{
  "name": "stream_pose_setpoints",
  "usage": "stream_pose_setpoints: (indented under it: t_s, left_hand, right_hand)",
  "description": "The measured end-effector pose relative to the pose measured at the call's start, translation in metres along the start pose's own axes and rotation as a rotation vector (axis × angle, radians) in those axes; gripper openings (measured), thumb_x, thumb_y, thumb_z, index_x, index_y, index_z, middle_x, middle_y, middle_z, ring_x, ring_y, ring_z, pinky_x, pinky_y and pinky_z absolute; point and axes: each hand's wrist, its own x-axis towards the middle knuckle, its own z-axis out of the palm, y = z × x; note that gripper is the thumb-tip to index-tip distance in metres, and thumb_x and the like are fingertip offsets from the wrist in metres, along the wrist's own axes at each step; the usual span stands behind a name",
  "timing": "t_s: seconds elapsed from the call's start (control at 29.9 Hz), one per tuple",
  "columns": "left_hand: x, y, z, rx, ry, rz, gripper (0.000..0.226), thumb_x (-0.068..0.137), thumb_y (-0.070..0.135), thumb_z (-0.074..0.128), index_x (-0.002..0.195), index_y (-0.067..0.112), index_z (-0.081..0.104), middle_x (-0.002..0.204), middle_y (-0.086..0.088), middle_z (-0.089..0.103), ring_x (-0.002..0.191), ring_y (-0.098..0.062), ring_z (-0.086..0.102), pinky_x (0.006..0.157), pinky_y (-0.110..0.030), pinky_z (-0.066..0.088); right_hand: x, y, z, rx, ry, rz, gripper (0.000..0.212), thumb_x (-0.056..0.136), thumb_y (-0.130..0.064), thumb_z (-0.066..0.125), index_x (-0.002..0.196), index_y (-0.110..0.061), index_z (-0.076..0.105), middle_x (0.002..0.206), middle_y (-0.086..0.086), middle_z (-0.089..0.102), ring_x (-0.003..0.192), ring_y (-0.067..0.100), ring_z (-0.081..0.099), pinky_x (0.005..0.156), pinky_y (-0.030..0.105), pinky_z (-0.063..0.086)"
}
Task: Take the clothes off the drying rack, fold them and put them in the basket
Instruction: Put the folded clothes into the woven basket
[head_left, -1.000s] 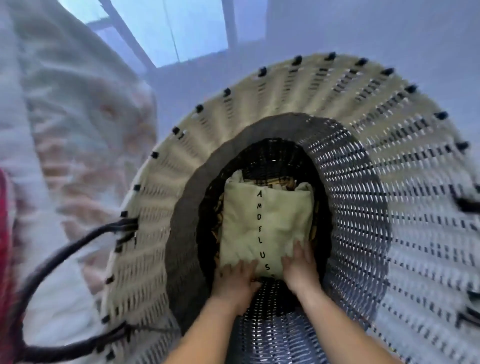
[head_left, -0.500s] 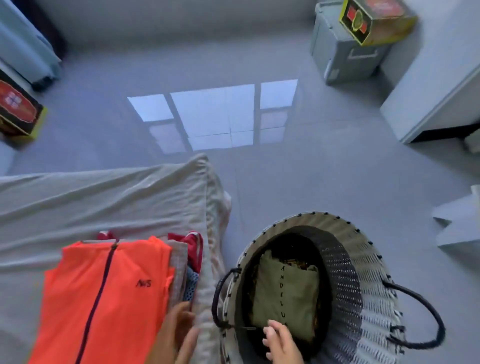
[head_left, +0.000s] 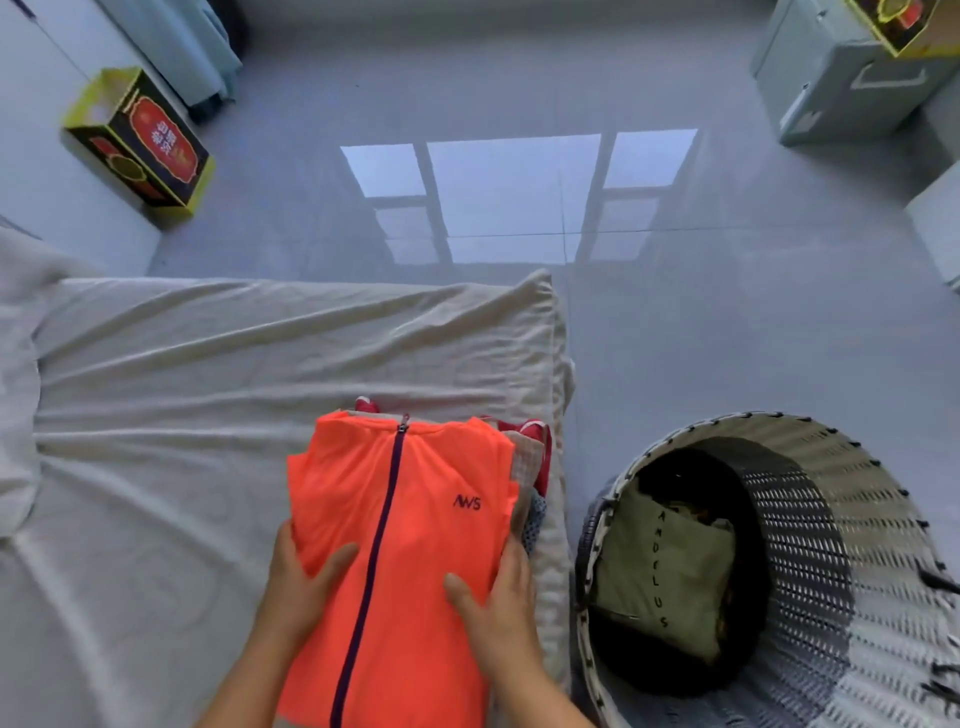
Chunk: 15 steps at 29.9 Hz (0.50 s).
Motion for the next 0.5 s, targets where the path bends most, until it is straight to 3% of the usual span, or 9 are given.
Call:
stream_pose_setpoints:
  t_s: [0.1, 0.17, 0.23, 0.3, 0.4, 0.43, 0.5]
  left_hand:
    - [0.008, -0.009, -0.005, -0.032, 0.005, -0.024, 0.076, 0.074, 0.019, 0.077, 0.135, 0.002, 0.035, 0.137, -0.020, 0.044, 0.122, -0.031, 0.046, 0.102, -0.040, 0.034]
    - [0.007, -0.009, -0.009, -0.054, -0.017, -0.023, 0.088, 0.063, 0.035, 0.083, 0.133, 0.004, 0.039, 0.130, -0.015, 0.048, 0.116, -0.028, 0.050, 0.098, -0.039, 0.037]
    - [0.006, -0.009, -0.013, -0.085, -0.026, -0.021, 0.102, 0.042, 0.054, 0.075, 0.127, 0.007, 0.045, 0.119, -0.009, 0.053, 0.104, -0.021, 0.052, 0.090, -0.035, 0.040]
    - [0.006, -0.011, -0.014, -0.105, -0.038, -0.038, 0.102, 0.035, 0.061, 0.069, 0.121, 0.009, 0.051, 0.111, -0.006, 0.057, 0.097, -0.021, 0.055, 0.085, -0.035, 0.042]
    - [0.009, -0.011, -0.015, -0.120, -0.081, -0.122, 0.077, 0.058, 0.049, 0.080, 0.118, 0.011, 0.054, 0.113, -0.010, 0.062, 0.095, -0.024, 0.057, 0.085, -0.038, 0.044]
    - [0.010, -0.011, -0.014, -0.132, -0.086, -0.128, 0.077, 0.058, 0.046, 0.081, 0.119, 0.010, 0.052, 0.114, -0.011, 0.061, 0.095, -0.024, 0.057, 0.087, -0.039, 0.044]
    - [0.012, -0.008, -0.011, -0.146, -0.078, -0.157, 0.098, 0.041, 0.052, 0.078, 0.123, 0.009, 0.046, 0.113, -0.009, 0.058, 0.097, -0.025, 0.056, 0.089, -0.040, 0.044]
  right_hand:
    - [0.003, 0.008, 0.005, -0.001, 0.078, -0.007, 0.094, 0.075, -0.041, 0.067, 0.146, -0.013, 0.013, 0.151, 0.008, 0.016, 0.139, 0.020, 0.015, 0.115, 0.029, 0.013]
    - [0.001, 0.010, 0.006, -0.010, 0.142, 0.041, 0.095, 0.074, -0.037, 0.072, 0.146, -0.012, 0.015, 0.150, 0.010, 0.018, 0.138, 0.022, 0.016, 0.114, 0.031, 0.014]
    - [0.001, 0.011, 0.007, -0.012, 0.145, 0.139, 0.096, 0.076, -0.036, 0.073, 0.146, -0.010, 0.012, 0.151, 0.010, 0.015, 0.140, 0.025, 0.013, 0.114, 0.034, 0.013]
    - [0.001, 0.011, 0.007, 0.010, 0.108, 0.178, 0.096, 0.076, -0.045, 0.069, 0.146, -0.009, 0.013, 0.151, 0.010, 0.016, 0.140, 0.024, 0.013, 0.115, 0.034, 0.014]
    - [0.002, 0.009, 0.007, -0.015, 0.106, 0.128, 0.086, 0.079, -0.040, 0.068, 0.145, -0.013, 0.020, 0.144, 0.008, 0.024, 0.136, 0.022, 0.019, 0.114, 0.030, 0.017]
    - [0.002, 0.009, 0.006, -0.033, 0.114, 0.112, 0.083, 0.080, -0.037, 0.069, 0.144, -0.014, 0.022, 0.142, 0.007, 0.025, 0.134, 0.022, 0.022, 0.113, 0.028, 0.018]
    - [0.002, 0.008, 0.004, -0.047, 0.132, 0.080, 0.076, 0.080, -0.034, 0.069, 0.142, -0.018, 0.028, 0.140, 0.007, 0.025, 0.131, 0.021, 0.025, 0.112, 0.027, 0.021]
